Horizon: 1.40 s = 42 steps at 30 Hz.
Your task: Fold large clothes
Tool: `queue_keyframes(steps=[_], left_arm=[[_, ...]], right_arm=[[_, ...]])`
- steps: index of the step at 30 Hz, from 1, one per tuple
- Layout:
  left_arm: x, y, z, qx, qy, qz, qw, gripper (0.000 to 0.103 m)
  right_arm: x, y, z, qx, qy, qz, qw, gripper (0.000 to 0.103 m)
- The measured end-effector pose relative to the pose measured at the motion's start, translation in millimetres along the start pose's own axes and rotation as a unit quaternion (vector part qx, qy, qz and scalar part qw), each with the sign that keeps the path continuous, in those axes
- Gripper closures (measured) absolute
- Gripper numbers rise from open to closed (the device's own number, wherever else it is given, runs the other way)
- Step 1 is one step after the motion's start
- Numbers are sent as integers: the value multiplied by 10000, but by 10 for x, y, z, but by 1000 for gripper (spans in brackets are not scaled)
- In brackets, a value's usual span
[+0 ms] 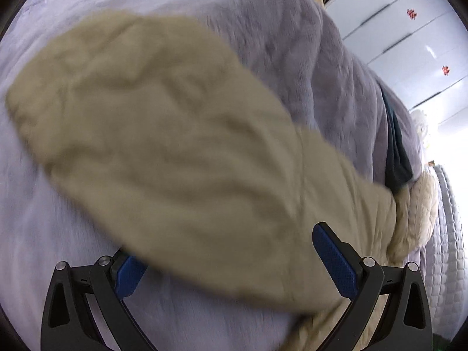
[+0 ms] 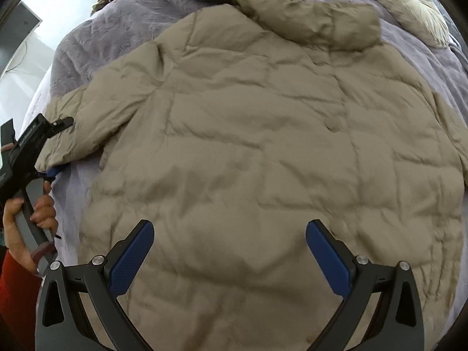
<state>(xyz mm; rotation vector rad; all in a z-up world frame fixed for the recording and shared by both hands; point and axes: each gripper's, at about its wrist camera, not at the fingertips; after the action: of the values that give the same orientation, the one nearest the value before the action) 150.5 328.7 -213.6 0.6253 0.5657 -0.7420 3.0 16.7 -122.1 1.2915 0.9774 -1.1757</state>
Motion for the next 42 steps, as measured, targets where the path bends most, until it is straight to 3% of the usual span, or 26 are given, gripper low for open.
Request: queue_keyframes(steps=[4,6,8,9,10,11,13,19,23,25,28,31,35,37,42], left_arm=[[-79,312,-133,-117,36,326,9994,0],[-100,427,-174,-156,206,401,9989,18],[-52,533,-206,-116,279,257,9992,61],[-57,568,-218,-88,243,241,9994,69],[-85,588,-216,-36,234,273,9993,80],[-131,614,-199,50,267,316,9991,82],[-251,617,-99,316,366,439,9979,82],[-628,528,550,1578,549,764,9830,82],[-726,427,1157,2413,288,833,9664,82],[-644,327,1485,2733,76,678,9595,82],[-510,137,1912,3157,-250,408,9477,82],[-269,-121,2381,3560,-609,122,9324,82],[195,-699,2926,4088,-932,-632,9057,82],[464,-1006,3079,4362,-874,-887,8912,82],[1161,-1880,3237,5046,-507,-1657,8458,82]], right_arm=[[14,215,-137,193,174,184,9995,0],[15,337,-174,368,325,247,9985,0],[12,468,-229,526,479,349,9969,1],[15,548,-263,619,609,421,9953,2],[22,604,-293,678,745,473,9938,13],[28,627,-335,722,833,495,9927,37],[127,751,-448,756,1062,365,9908,68],[379,994,-840,691,1631,496,9829,73],[677,1037,-1133,548,1792,177,9821,73],[732,1016,-1216,353,1685,124,9850,73],[673,995,-1145,267,1888,-28,9817,73],[542,895,-786,393,1990,-93,9792,73],[408,646,77,990,1582,-72,9824,73],[378,483,548,1273,1200,-96,9845,73],[341,162,1278,1666,707,-123,9834,73]])
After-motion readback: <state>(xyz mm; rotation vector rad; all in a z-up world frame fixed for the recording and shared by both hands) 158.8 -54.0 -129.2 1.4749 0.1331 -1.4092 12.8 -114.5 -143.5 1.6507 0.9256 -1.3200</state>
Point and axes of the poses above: each gripper's, at about its wrist camera, not at the fingertips, and x roughly the way its jaws point, z to its right, y to its top, and after that the axes turned 14 degrees about -y, right-handed
